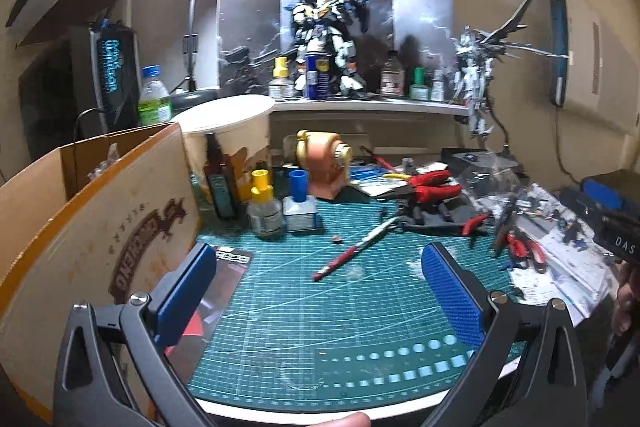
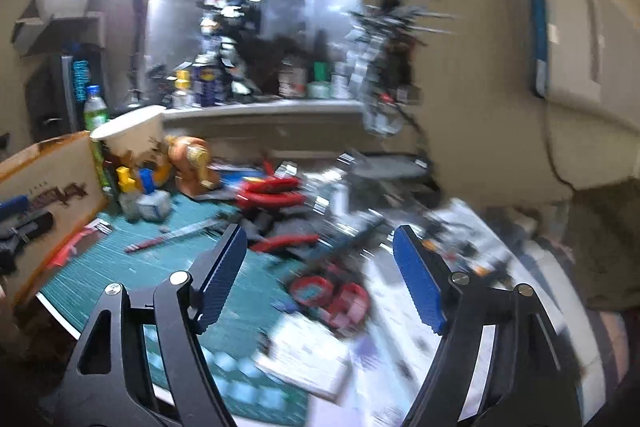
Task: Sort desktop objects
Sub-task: 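Withdraw the right tool from the box back over the mat, then grasp the blue-capped glue bottle with the right tool and lift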
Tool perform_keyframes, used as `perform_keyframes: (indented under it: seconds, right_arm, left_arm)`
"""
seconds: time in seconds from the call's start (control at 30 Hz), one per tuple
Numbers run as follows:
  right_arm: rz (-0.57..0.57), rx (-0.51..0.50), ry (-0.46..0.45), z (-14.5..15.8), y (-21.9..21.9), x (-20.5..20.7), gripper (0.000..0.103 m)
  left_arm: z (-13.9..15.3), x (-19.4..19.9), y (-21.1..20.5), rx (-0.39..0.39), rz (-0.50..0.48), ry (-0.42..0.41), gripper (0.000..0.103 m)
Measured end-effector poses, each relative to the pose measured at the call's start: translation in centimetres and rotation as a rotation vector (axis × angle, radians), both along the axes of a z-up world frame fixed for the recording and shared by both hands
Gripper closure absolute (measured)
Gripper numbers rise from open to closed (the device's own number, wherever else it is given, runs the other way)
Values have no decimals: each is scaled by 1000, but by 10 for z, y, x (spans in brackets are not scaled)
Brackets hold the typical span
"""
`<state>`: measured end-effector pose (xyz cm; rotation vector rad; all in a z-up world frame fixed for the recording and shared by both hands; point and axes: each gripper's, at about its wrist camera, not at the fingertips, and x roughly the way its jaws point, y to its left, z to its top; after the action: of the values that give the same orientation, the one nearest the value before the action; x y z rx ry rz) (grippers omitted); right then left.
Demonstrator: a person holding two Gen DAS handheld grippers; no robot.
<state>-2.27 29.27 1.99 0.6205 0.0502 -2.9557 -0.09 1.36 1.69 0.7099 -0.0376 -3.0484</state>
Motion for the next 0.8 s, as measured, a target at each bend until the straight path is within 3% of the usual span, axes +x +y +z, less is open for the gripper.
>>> perform_keyframes:
  seconds: [0.1,0.2,0.47,0.6,0.8]
  right_arm:
    - [72,53,17,1,-32,-16,31]
    - [134,78,-5,-9,-54,-30,41]
    - [183,3,-75,-28,-68,-51,59]
    - [246,-30,-91,-24,-96,-76,60]
    - [398,-4,-121,-24,-172,-131,59]
  left_arm:
    - [1,-2,-9,-1,30,-1,0]
    - [1,-7,-17,5,54,-13,0]
    - [-5,-7,-22,-11,71,-24,0]
    - [-1,-3,-26,-17,85,-14,0]
    - [3,6,-36,25,87,-17,0]
